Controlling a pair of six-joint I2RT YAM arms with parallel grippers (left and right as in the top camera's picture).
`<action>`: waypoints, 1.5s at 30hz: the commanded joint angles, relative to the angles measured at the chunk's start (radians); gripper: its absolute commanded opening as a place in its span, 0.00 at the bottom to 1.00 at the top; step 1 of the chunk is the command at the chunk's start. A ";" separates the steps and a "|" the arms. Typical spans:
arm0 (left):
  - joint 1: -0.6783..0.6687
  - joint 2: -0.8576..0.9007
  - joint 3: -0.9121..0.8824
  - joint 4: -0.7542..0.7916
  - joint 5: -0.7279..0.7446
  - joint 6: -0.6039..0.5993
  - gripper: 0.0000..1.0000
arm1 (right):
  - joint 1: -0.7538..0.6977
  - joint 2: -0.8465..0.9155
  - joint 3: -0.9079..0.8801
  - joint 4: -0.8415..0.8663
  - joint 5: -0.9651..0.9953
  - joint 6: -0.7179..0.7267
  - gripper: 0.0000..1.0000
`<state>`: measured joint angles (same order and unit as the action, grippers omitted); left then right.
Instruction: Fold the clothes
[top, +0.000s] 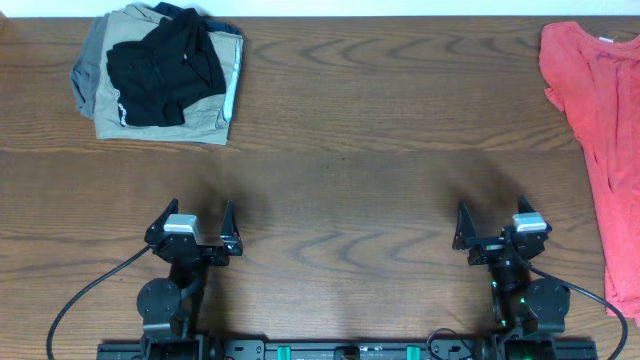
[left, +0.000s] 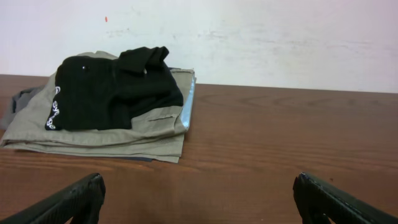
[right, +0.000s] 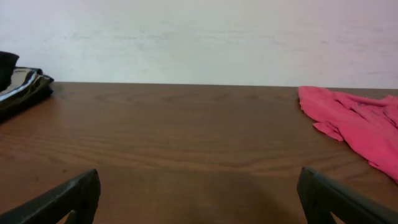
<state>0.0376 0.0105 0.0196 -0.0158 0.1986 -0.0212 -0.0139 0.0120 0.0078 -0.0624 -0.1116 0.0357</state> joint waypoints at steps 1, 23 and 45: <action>0.003 -0.006 -0.016 -0.035 0.010 0.013 0.98 | -0.005 -0.005 -0.002 -0.003 0.010 -0.018 0.99; 0.003 -0.006 -0.016 -0.035 0.010 0.013 0.98 | -0.005 -0.005 -0.002 -0.003 0.010 -0.018 0.99; 0.003 -0.006 -0.016 -0.035 0.010 0.013 0.98 | -0.005 -0.005 -0.002 0.035 -0.729 0.664 0.99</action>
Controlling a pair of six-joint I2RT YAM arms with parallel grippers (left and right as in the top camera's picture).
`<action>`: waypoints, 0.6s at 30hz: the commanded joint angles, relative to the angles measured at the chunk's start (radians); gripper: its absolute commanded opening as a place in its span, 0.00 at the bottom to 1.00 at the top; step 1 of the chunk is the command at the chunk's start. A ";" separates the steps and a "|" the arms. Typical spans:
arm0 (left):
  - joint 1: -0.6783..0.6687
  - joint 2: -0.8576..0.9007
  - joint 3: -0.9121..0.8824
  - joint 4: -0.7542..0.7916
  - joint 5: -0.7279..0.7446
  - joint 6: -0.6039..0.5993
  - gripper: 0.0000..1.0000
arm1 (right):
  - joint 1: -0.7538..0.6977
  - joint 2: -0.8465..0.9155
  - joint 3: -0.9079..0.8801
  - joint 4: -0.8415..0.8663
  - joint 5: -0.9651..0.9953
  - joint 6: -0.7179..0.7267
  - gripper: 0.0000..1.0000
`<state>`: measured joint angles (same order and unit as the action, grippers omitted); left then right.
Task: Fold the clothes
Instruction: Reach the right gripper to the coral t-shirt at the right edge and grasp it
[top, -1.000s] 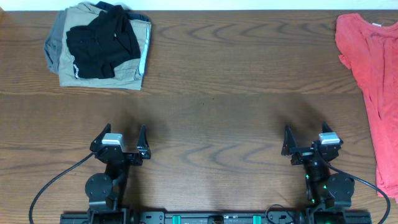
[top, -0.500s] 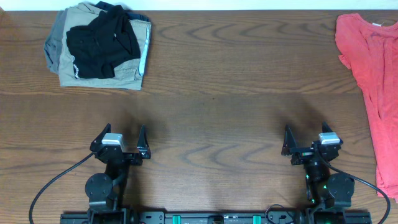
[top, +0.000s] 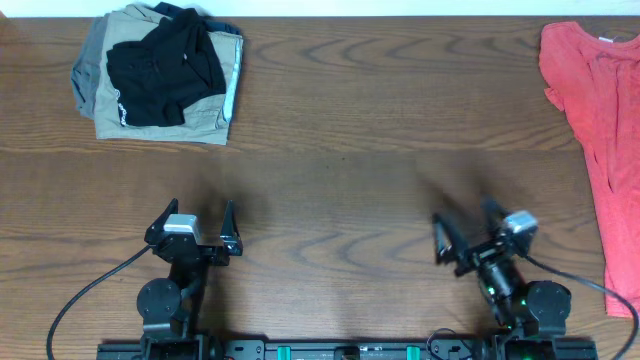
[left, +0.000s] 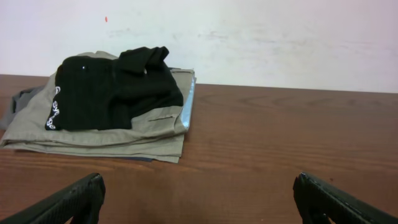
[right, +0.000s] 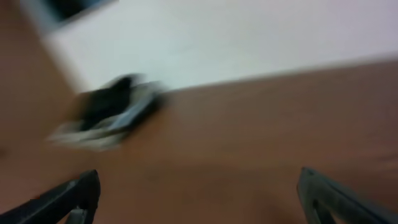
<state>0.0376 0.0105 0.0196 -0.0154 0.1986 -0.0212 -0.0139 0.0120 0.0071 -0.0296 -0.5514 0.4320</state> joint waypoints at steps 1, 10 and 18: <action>0.003 -0.006 -0.016 -0.036 0.010 0.013 0.98 | -0.005 -0.005 -0.002 -0.001 -0.294 0.305 0.99; 0.003 -0.006 -0.016 -0.036 0.010 0.013 0.98 | -0.006 -0.005 0.014 0.491 -0.190 0.370 0.99; 0.003 -0.006 -0.016 -0.036 0.010 0.013 0.98 | -0.006 0.129 0.270 0.307 -0.018 0.024 0.99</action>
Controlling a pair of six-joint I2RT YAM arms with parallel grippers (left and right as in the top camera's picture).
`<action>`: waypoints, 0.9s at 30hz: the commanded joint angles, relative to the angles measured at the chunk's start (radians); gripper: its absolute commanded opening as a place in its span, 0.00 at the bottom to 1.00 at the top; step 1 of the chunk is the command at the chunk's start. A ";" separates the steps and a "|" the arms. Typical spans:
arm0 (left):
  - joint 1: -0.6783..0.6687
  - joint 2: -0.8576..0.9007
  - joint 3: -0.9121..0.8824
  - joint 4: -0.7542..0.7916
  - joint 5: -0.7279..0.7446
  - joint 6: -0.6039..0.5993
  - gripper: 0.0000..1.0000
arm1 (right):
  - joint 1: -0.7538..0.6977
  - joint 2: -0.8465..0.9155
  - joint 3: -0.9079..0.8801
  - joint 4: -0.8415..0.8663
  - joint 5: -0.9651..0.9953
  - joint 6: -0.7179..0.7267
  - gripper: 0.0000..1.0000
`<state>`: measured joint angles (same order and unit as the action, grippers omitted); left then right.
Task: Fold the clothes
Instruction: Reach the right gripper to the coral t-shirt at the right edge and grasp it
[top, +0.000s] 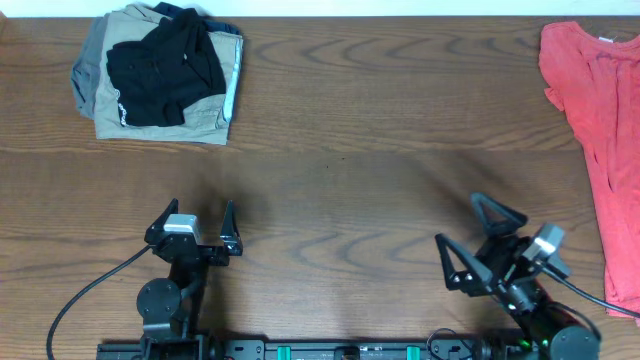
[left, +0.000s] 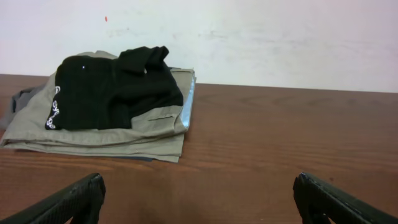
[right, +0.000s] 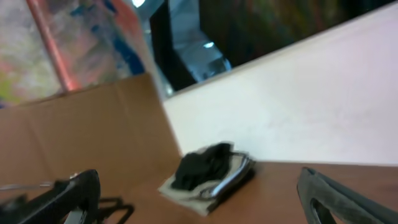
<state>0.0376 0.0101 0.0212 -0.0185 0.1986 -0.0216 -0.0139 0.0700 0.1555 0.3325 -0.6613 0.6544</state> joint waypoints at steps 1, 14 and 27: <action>0.003 -0.006 -0.017 -0.033 0.010 0.014 0.98 | -0.006 0.111 0.169 -0.123 0.126 -0.269 0.99; 0.003 -0.006 -0.017 -0.033 0.010 0.014 0.98 | -0.042 1.160 1.033 -0.851 0.995 -0.663 0.99; 0.003 -0.006 -0.017 -0.033 0.010 0.014 0.98 | -0.130 1.793 1.603 -1.116 1.087 -0.741 0.99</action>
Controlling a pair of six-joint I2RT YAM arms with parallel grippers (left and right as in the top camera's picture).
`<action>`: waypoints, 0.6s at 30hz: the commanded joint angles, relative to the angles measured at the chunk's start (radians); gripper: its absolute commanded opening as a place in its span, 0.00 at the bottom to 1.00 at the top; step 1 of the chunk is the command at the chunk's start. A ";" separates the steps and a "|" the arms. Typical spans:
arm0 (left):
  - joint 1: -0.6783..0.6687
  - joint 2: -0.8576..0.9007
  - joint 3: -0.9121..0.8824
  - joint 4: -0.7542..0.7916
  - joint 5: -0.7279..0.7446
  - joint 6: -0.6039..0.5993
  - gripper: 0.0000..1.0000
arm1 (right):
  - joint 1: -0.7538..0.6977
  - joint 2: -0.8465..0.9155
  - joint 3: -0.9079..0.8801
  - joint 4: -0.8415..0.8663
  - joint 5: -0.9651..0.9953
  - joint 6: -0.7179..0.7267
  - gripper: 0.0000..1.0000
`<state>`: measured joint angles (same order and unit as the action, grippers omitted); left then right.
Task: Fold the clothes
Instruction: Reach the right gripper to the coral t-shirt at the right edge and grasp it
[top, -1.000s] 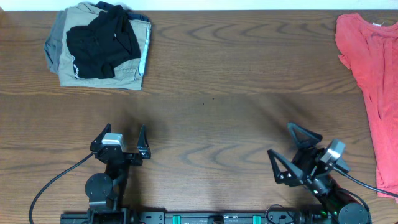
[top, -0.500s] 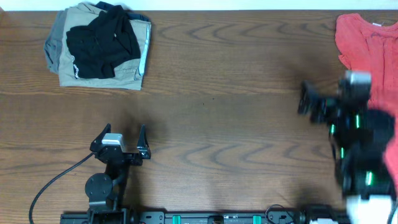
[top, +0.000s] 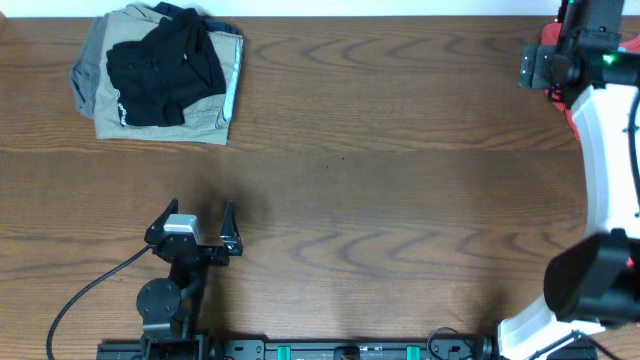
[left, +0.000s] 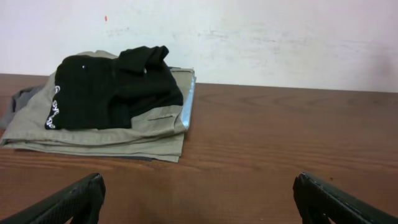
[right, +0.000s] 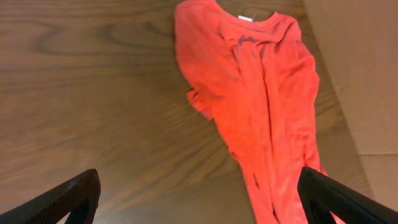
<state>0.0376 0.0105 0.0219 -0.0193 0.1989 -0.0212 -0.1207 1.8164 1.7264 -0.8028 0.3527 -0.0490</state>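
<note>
A red T-shirt (right: 261, 93) lies spread out and unfolded on the wooden table (right: 93, 93), collar towards the far edge. My right gripper (right: 202, 196) hangs open high above it, looking down, with the left fingertip over bare wood and the right one over the shirt's lower part. In the overhead view my right arm (top: 600, 140) stretches to the far right corner and hides most of the shirt. My left gripper (top: 193, 232) rests open near the front edge, holding nothing (left: 199, 196).
A stack of folded clothes (top: 150, 75), khaki and grey with a black garment on top (left: 112, 93), sits at the far left corner against the white wall. The table's right edge runs just beyond the shirt (right: 348, 124).
My right gripper was low near the front right of the table, tilted and facing the far left. It now hangs open over the red shirt at the far right corner. The left arm is unchanged.
Both grippers first rested open near the front edge, facing the wall. The right one then stood turned to the left, then tilted with the folded stack in its view. Now it looks down on the red shirt. The clothes have stayed put.
</note>
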 joint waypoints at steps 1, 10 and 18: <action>0.003 -0.006 -0.018 -0.032 0.009 0.013 0.98 | -0.033 0.070 0.032 0.032 0.069 -0.047 0.99; 0.003 -0.006 -0.018 -0.032 0.009 0.013 0.98 | -0.118 0.313 0.032 0.117 -0.002 -0.070 0.99; 0.003 -0.006 -0.018 -0.032 0.009 0.013 0.98 | -0.130 0.433 0.032 0.215 -0.122 0.019 0.86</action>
<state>0.0376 0.0105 0.0219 -0.0193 0.1989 -0.0216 -0.2455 2.2330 1.7420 -0.6052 0.2886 -0.0734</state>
